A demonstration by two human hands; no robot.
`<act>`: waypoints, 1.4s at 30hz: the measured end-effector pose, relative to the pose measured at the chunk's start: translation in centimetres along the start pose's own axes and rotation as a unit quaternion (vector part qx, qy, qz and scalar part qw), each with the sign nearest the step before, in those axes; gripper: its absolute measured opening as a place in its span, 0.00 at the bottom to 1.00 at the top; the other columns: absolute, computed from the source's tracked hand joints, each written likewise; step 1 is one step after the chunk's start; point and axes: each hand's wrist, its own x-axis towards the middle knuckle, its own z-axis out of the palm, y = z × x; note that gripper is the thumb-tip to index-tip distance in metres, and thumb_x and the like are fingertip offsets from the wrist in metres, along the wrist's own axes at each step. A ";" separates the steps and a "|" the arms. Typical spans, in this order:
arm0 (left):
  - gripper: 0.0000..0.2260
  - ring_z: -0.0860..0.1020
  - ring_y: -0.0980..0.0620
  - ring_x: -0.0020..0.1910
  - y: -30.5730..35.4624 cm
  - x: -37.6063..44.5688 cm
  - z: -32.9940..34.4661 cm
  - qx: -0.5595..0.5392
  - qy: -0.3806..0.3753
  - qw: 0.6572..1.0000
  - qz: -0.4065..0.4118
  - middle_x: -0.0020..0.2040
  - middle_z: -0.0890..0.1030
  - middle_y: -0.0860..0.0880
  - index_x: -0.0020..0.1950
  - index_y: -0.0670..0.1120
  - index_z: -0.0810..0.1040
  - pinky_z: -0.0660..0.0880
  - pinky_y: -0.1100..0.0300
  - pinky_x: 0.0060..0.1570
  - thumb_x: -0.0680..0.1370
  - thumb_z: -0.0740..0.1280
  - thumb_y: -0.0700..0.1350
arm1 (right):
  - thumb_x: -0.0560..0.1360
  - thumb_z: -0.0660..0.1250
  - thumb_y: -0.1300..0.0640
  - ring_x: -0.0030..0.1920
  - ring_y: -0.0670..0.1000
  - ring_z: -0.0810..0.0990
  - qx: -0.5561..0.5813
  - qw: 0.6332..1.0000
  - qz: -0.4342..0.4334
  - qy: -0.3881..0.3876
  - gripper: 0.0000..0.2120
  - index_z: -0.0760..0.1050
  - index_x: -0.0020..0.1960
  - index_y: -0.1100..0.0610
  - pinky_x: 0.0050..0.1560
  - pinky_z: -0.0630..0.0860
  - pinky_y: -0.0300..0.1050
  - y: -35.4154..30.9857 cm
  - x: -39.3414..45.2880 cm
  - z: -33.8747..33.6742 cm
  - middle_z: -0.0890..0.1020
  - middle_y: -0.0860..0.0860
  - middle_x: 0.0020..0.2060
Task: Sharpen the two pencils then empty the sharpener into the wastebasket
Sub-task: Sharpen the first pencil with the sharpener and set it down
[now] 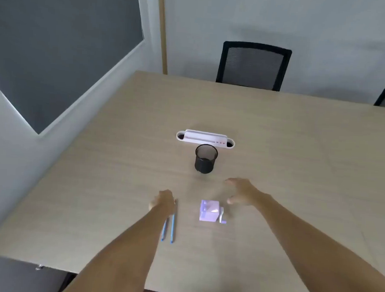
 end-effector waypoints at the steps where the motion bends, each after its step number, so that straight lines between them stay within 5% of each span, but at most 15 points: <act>1: 0.13 0.81 0.43 0.56 -0.5 -0.4 1.0 0.016 -0.025 0.999 -0.015 0.56 0.82 0.44 0.59 0.44 0.78 0.79 0.53 0.51 0.75 0.66 0.43 | 0.69 0.71 0.61 0.72 0.56 0.64 0.006 1.000 -0.007 -0.017 0.33 0.63 0.71 0.57 0.70 0.66 0.46 -0.6 -0.2 1.0 0.66 0.55 0.71; 3: 0.13 0.82 0.44 0.55 -1.2 -1.1 3.3 -0.009 -0.042 0.998 -0.042 0.55 0.82 0.45 0.60 0.44 0.77 0.79 0.53 0.50 0.75 0.64 0.40 | 0.66 0.72 0.60 0.66 0.57 0.69 0.029 0.999 -0.031 -0.021 0.29 0.70 0.66 0.60 0.65 0.69 0.48 -1.4 -0.5 3.2 0.73 0.58 0.64; 6: 0.15 0.82 0.44 0.55 -1.5 -1.7 5.3 -0.008 -0.034 0.998 -0.058 0.55 0.82 0.45 0.62 0.43 0.76 0.79 0.54 0.51 0.76 0.63 0.39 | 0.62 0.68 0.57 0.49 0.55 0.74 0.022 0.999 -0.040 0.006 0.11 0.71 0.43 0.56 0.46 0.70 0.44 -2.2 -0.6 6.0 0.76 0.54 0.42; 11: 0.13 0.79 0.43 0.58 -1.2 -1.3 6.7 -0.010 -0.032 0.999 -0.039 0.59 0.80 0.44 0.61 0.44 0.76 0.77 0.51 0.54 0.79 0.59 0.38 | 0.69 0.64 0.66 0.52 0.59 0.78 0.018 0.997 -0.036 0.070 0.20 0.75 0.60 0.56 0.52 0.78 0.49 -2.6 -0.7 8.1 0.78 0.57 0.55; 19: 0.14 0.77 0.42 0.61 -1.5 -2.2 7.8 -0.041 -0.028 0.998 0.034 0.63 0.76 0.42 0.66 0.40 0.66 0.75 0.50 0.57 0.80 0.58 0.39 | 0.69 0.65 0.68 0.47 0.60 0.79 0.002 0.994 -0.042 0.096 0.12 0.78 0.51 0.60 0.46 0.77 0.47 -2.5 -0.5 8.2 0.80 0.59 0.49; 24: 0.11 0.80 0.40 0.48 -3.0 -3.2 7.6 -0.089 0.006 0.989 0.119 0.50 0.81 0.40 0.58 0.41 0.71 0.76 0.50 0.43 0.78 0.57 0.31 | 0.69 0.64 0.69 0.49 0.60 0.80 -0.018 0.996 -0.051 0.077 0.15 0.78 0.54 0.60 0.50 0.77 0.50 -2.7 -0.4 7.7 0.81 0.60 0.50; 29: 0.18 0.78 0.40 0.46 -4.4 -3.0 6.9 -0.159 0.036 0.974 0.155 0.43 0.77 0.41 0.57 0.39 0.77 0.76 0.49 0.44 0.74 0.55 0.25 | 0.69 0.65 0.68 0.48 0.61 0.79 -0.031 0.995 -0.048 0.078 0.15 0.77 0.55 0.62 0.48 0.77 0.51 -2.8 -0.2 7.7 0.81 0.61 0.48; 42: 0.12 0.77 0.43 0.51 -3.3 0.3 4.5 -0.077 0.038 0.973 0.215 0.53 0.78 0.43 0.60 0.49 0.77 0.72 0.51 0.53 0.82 0.57 0.40 | 0.68 0.66 0.67 0.46 0.61 0.79 -0.028 0.995 -0.048 0.079 0.16 0.78 0.55 0.59 0.46 0.76 0.48 -2.6 0.1 7.8 0.81 0.60 0.47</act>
